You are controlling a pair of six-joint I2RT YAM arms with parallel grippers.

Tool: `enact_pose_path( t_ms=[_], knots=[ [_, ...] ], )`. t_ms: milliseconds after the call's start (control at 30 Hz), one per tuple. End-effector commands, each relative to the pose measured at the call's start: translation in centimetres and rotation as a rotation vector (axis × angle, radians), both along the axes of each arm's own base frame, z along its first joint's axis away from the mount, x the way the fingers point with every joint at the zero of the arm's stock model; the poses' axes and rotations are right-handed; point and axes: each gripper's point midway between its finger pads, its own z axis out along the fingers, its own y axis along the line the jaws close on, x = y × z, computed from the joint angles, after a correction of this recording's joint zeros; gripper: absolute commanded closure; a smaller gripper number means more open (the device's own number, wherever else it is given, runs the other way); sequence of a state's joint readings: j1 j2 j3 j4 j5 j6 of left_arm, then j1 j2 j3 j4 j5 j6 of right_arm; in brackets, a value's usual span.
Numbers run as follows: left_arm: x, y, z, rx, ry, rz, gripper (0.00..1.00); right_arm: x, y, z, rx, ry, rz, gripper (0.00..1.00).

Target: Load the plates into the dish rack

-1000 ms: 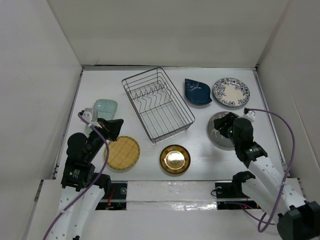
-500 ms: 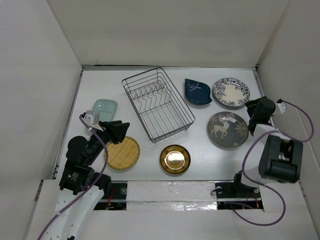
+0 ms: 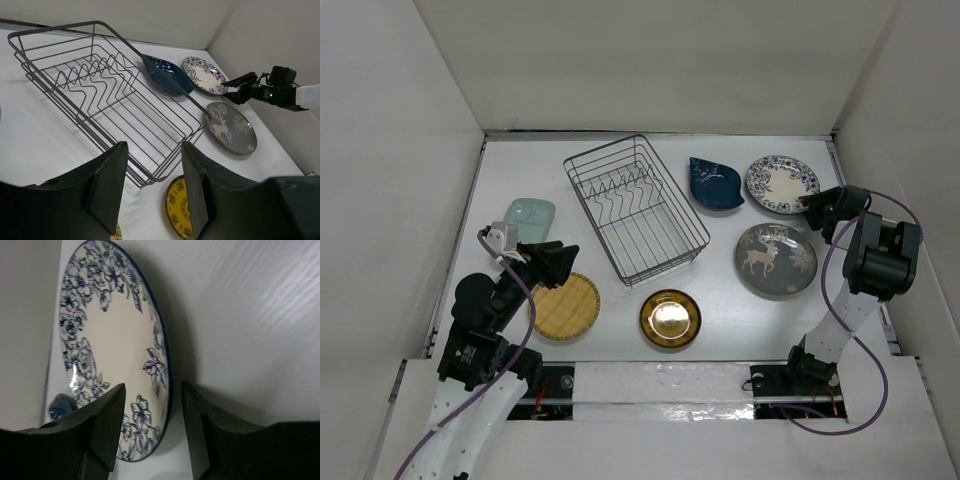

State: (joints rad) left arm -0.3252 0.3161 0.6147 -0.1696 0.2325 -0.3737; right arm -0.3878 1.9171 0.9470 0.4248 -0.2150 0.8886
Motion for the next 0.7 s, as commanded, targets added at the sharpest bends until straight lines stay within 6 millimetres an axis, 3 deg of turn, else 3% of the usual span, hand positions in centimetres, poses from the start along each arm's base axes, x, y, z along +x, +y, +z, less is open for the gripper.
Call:
enact_pose_path(
  t_ms=[0, 133, 233, 367, 433, 467, 500, 533, 600, 667],
  knots=[
    [0.2, 0.0, 0.8, -0.01, -0.031, 0.005, 0.56, 1.8, 1.4, 1.3, 0.088, -0.089, 0.078, 0.45],
    [0.3, 0.1, 0.7, -0.008, -0.026, 0.013, 0.56, 2.6, 1.1, 1.4, 0.104, -0.107, 0.067, 0.48],
    [0.4, 0.1, 0.7, -0.007, -0.022, 0.013, 0.56, 3.2, 0.9, 1.4, 0.111, -0.106, 0.068, 0.63],
    [0.5, 0.2, 0.6, -0.004, -0.018, 0.021, 0.56, 3.2, 0.7, 1.3, 0.115, -0.106, 0.051, 0.94],
    [0.6, 0.4, 0.6, -0.004, -0.018, 0.03, 0.56, 3.2, 0.2, 2.8, 0.089, -0.151, 0.02, 1.0],
    [0.6, 0.4, 0.5, -0.003, -0.017, 0.03, 0.56, 2.5, 0.2, 2.6, 0.086, -0.147, 0.002, 1.0],
    [0.6, 0.3, 0.5, -0.004, -0.015, 0.029, 0.56, 2.3, 0.0, 3.2, 0.076, -0.165, -0.014, 1.0],
    [0.7, 0.3, 0.5, -0.002, -0.014, 0.029, 0.56, 2.6, -0.3, 5.9, 0.06, -0.242, -0.032, 1.0],
    [0.7, 0.3, 0.5, -0.002, -0.014, 0.027, 0.56, 1.8, -0.1, 7.4, 0.062, -0.301, -0.046, 1.0],
    [0.8, 0.2, 0.4, -0.002, -0.009, 0.025, 0.56, 1.5, -0.2, 11.5, 0.043, -0.41, -0.058, 1.0]
  ],
)
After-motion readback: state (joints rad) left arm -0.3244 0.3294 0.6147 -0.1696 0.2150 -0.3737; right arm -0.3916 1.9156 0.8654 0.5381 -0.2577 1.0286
